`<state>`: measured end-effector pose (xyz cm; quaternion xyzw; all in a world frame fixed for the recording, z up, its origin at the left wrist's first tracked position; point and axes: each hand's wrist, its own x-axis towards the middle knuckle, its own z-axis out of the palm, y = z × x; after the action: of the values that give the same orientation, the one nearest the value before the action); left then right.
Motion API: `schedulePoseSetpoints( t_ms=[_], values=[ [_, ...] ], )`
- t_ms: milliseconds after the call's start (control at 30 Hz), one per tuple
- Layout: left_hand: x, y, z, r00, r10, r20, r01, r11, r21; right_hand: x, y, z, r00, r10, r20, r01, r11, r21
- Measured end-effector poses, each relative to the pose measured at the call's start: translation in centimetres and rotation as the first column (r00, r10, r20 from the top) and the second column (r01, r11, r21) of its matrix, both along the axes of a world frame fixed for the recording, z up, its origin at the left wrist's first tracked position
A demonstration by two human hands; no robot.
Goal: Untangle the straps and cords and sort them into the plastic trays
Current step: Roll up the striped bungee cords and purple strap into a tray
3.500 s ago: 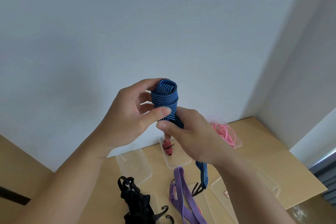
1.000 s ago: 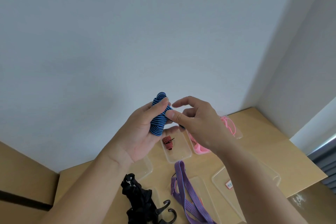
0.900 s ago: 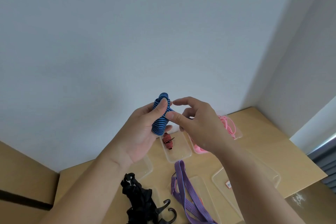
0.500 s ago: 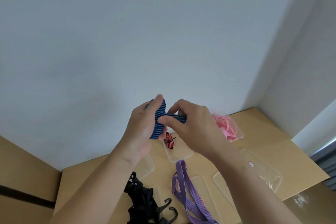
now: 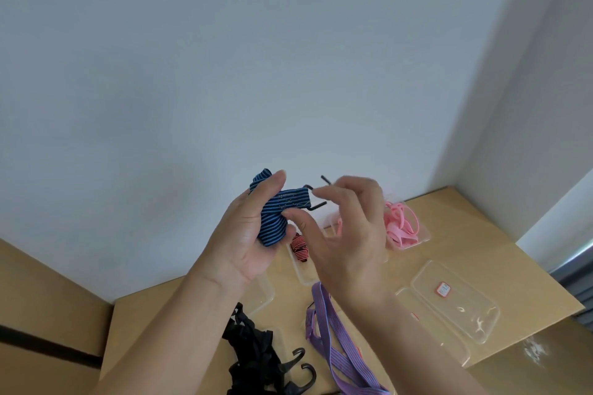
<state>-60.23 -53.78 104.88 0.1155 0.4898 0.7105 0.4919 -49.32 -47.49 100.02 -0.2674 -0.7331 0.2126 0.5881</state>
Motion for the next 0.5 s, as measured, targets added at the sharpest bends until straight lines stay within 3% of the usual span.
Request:
schedulePoseSetpoints(
  t_ms=[67, 133, 167, 233, 500],
  values=[
    [0.2, 0.1, -0.1, 0.999, 0.029, -0.024, -0.028, 0.997, 0.07, 0.0, -1.2, -0.1, 0.995, 0.041, -0.087, -0.066, 0.951, -0.302],
    [0.2, 0.1, -0.2, 0.994, 0.068, -0.083, -0.058, 0.992, 0.116, -0.3, -1.6, 0.3, 0.946, 0.245, -0.21, -0.322, 0.661, -0.678],
    [0.2, 0.1, -0.3, 0.989, 0.091, -0.114, -0.075, 0.988, 0.132, -0.3, -1.5, 0.2, 0.917, 0.306, -0.254, -0.386, 0.527, -0.758],
    [0.1, 0.2, -0.6, 0.977, 0.131, -0.169, -0.106, 0.983, 0.15, -0.4, -1.6, 0.5, 0.866, 0.358, -0.349, -0.48, 0.404, -0.778],
    [0.1, -0.2, -1.2, 0.914, 0.234, -0.332, -0.163, 0.96, 0.23, -0.7, -1.7, 2.3, 0.72, 0.273, -0.639, -0.689, 0.161, -0.707]
  ],
)
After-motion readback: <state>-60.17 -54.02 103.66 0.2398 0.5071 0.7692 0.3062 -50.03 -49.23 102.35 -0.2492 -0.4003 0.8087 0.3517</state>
